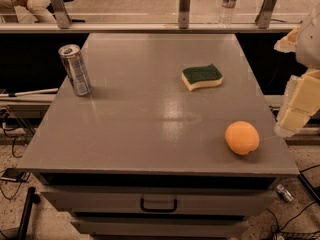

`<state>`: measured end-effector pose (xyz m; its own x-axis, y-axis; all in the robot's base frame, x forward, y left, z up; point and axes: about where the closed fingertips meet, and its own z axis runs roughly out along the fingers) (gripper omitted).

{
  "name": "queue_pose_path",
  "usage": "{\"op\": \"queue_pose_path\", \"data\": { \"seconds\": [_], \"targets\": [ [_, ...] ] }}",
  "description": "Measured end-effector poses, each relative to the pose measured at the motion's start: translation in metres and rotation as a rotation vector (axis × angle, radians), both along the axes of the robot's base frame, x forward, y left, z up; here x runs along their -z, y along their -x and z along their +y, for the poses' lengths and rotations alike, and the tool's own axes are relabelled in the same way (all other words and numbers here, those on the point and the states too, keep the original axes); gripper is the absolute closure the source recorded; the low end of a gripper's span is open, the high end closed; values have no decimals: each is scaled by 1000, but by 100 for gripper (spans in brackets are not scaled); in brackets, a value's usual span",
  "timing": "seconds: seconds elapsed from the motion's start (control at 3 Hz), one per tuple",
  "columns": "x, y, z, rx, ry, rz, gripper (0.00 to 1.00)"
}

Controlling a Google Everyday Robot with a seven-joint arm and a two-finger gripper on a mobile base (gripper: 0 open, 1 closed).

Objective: Pick redbull can

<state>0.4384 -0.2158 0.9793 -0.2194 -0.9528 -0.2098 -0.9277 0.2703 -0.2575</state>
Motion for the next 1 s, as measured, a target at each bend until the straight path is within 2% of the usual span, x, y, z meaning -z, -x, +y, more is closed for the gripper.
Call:
{"op": "queue_pose_path", "data": {
  "seconds": [0.33,0.67,1.0],
  "targets": [
    [0,0,0,0,0,0,0],
    [-9,-41,36,-79,-114,-88,0],
    [-17,-80,76,-156,-212,-155,0]
  ]
}}
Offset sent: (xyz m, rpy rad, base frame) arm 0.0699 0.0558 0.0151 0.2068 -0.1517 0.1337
